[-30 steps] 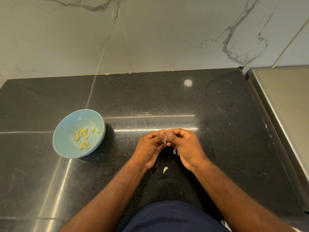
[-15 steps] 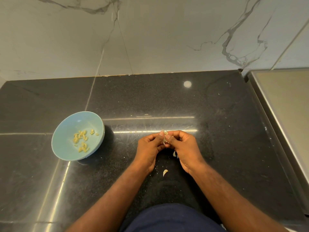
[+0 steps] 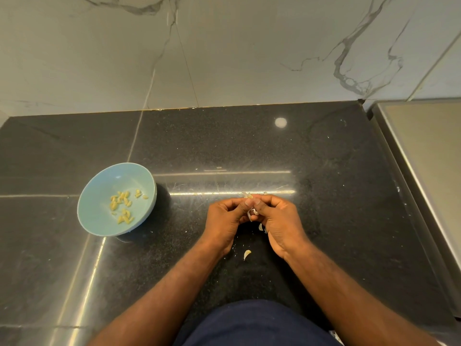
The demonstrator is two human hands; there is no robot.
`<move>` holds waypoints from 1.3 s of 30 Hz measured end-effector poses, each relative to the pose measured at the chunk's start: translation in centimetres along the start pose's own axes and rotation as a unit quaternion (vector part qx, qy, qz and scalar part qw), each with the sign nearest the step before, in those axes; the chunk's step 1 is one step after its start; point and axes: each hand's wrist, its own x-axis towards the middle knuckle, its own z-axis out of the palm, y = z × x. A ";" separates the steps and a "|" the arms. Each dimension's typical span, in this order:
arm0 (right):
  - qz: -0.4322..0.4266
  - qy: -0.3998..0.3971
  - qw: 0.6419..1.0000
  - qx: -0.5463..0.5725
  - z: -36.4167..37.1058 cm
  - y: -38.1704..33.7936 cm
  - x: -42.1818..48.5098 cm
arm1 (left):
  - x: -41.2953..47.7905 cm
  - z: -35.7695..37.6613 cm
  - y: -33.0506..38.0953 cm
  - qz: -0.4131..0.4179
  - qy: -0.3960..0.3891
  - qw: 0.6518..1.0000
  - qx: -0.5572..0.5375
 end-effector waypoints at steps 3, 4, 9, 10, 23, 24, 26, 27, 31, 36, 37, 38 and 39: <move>-0.009 0.032 0.999 -0.002 0.3 0.6 0.1 | -0.2 0.4 -0.4 0.011 0.017 1.000 0.001; -0.015 0.038 0.999 -0.003 0.4 0.7 0.2 | -0.3 0.6 -0.5 0.017 0.023 1.000 0.008; -0.031 0.028 0.999 -0.002 0.8 0.1 0.6 | -0.1 1.7 -0.1 0.016 0.042 0.999 0.001; -0.031 0.017 0.999 0.002 0.8 0.0 0.6 | 0.0 1.7 0.1 0.015 0.044 0.999 -0.004; -0.056 -0.007 0.993 -0.101 0.2 -0.3 0.4 | 0.1 0.3 0.8 -0.019 0.030 0.999 -0.020; -0.060 0.000 0.993 -0.104 0.3 -0.2 0.5 | 0.0 0.3 0.8 -0.014 0.031 0.999 -0.016; -0.065 0.014 0.992 -0.105 0.7 0.1 0.6 | -0.2 0.5 0.7 0.006 0.039 0.999 0.001; -0.067 0.024 0.992 -0.105 0.9 0.2 0.7 | -0.3 0.7 0.6 0.016 0.046 0.999 0.011; -0.068 0.059 0.991 -0.099 1.1 0.5 0.8 | -0.6 1.5 0.1 0.050 0.075 0.994 0.064; -0.047 0.038 0.996 -0.058 1.6 0.5 0.9 | -0.4 1.7 0.3 0.050 0.079 0.994 0.058; -0.045 0.026 0.998 -0.044 1.6 0.4 0.8 | -0.3 1.7 0.4 0.046 0.081 0.994 0.050; -0.046 0.011 0.998 -0.040 1.5 0.3 0.7 | -0.4 1.8 0.5 0.045 0.083 0.995 0.044; -0.047 -0.003 0.998 -0.041 1.3 0.1 0.6 | -0.4 1.8 0.6 0.046 0.085 0.995 0.041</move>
